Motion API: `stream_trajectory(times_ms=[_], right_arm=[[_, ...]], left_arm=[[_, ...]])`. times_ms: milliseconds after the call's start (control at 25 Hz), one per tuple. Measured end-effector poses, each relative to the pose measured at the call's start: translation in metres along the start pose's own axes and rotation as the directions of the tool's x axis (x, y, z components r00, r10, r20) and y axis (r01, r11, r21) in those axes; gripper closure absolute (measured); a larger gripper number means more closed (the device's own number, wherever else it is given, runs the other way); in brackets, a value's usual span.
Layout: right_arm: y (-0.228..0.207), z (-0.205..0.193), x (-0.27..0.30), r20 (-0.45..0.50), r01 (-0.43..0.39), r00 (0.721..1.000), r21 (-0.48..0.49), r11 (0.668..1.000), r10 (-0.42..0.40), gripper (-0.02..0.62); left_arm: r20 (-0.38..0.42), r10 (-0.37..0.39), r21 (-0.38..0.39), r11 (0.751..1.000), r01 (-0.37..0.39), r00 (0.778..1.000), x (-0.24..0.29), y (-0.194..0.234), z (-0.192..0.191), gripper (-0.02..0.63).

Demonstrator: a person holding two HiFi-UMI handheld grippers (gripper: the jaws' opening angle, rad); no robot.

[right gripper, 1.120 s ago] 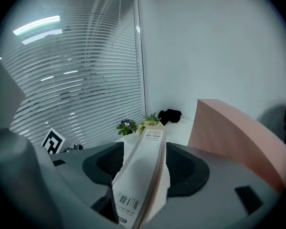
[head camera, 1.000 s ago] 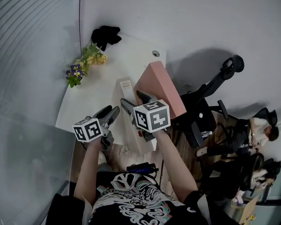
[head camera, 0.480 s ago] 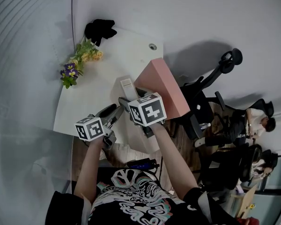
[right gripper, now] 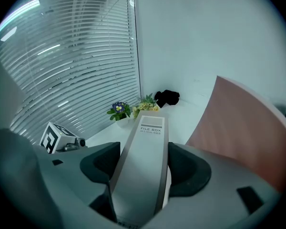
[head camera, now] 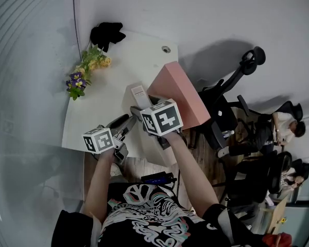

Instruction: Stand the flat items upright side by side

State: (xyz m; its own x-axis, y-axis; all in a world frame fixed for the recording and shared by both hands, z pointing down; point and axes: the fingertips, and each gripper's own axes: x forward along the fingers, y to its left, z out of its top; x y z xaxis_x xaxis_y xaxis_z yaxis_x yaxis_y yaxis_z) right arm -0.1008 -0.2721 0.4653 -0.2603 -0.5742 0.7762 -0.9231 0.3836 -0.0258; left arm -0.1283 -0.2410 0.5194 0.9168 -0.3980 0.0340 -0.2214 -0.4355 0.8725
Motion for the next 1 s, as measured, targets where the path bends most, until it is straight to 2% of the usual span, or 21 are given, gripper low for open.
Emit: stream_trajectory(times_ms=[400, 680, 1000], right_arm=[[0.006, 0.007, -0.007, 0.045, 0.012, 0.999, -0.018, 1.000, -0.011, 0.290], [-0.001, 0.024, -0.025, 0.154, 0.044, 0.987, 0.006, 0.999, -0.044, 0.290], [-0.005, 0.041, -0.048, 0.286, 0.070, 0.956, 0.013, 0.997, -0.071, 0.291]], left_arm=[[-0.035, 0.005, 0.015, 1.000, -0.005, 0.999, -0.008, -0.002, -0.004, 0.422], [-0.061, 0.021, 0.035, 0.999, -0.019, 0.998, -0.011, -0.005, -0.008, 0.422], [-0.085, 0.009, 0.062, 0.998, -0.003, 0.996, -0.007, -0.018, -0.014, 0.422]])
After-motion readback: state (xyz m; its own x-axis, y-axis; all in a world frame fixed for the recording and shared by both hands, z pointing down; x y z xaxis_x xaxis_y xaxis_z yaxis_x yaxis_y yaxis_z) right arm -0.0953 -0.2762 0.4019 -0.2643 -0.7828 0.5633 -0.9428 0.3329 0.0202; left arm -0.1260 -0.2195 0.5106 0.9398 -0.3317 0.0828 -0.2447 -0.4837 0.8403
